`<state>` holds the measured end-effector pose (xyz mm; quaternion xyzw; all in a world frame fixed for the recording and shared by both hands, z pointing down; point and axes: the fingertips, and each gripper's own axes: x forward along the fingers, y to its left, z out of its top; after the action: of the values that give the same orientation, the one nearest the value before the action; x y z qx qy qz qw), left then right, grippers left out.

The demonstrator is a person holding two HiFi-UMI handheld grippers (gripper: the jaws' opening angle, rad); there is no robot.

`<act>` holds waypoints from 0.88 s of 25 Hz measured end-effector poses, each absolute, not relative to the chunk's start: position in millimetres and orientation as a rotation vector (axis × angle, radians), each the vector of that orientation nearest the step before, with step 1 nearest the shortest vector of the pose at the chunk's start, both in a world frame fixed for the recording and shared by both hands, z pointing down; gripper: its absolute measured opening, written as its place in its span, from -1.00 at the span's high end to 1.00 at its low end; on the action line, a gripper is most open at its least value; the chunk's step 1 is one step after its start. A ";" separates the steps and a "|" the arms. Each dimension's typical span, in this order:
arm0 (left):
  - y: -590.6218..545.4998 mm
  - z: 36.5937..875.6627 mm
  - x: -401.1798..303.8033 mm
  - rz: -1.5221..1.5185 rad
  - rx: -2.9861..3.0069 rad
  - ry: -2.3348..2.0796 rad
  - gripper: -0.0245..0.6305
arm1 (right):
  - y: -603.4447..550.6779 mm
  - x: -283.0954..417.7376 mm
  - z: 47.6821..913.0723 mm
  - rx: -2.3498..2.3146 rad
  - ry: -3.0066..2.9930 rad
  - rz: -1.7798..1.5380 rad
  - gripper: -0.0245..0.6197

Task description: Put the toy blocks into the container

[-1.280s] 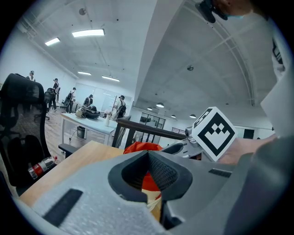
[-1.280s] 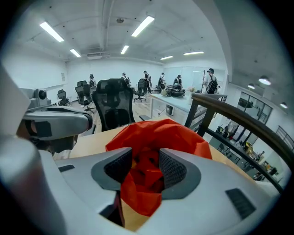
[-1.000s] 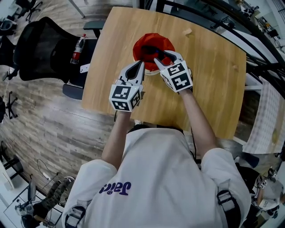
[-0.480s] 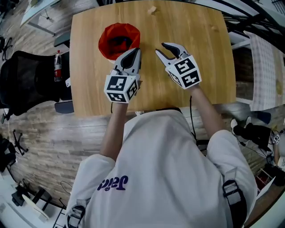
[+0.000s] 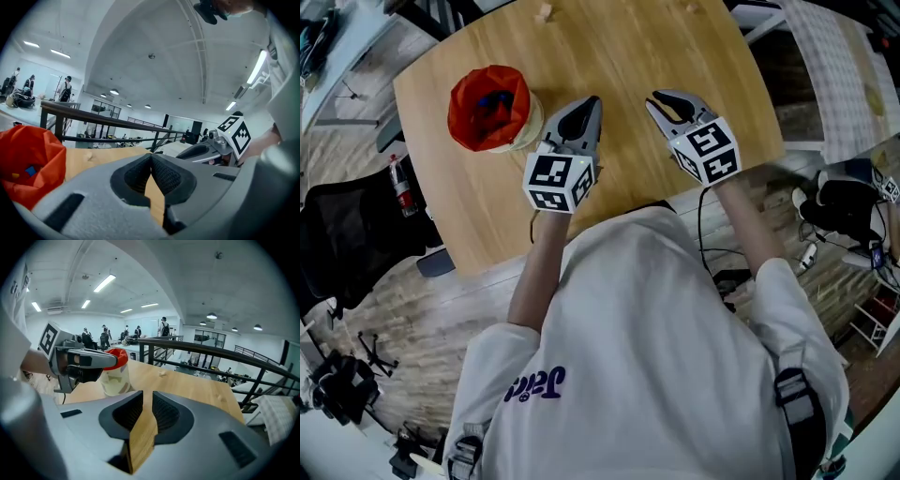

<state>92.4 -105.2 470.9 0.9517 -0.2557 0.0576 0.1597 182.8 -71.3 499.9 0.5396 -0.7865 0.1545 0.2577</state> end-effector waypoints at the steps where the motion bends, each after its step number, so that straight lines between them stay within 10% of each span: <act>1: -102.9 472.7 100.6 0.170 2.721 -0.708 0.88 | -67.5 190.1 500.8 1.485 -2.126 0.433 0.71; 22: -118.3 493.0 231.6 0.283 2.761 -0.464 0.88 | -69.9 312.3 520.7 1.702 -1.980 0.506 0.81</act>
<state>231.6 -118.3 493.0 0.9681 -0.1626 0.0992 0.1629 312.3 -69.9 520.7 0.6214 -0.7231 0.1848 0.2386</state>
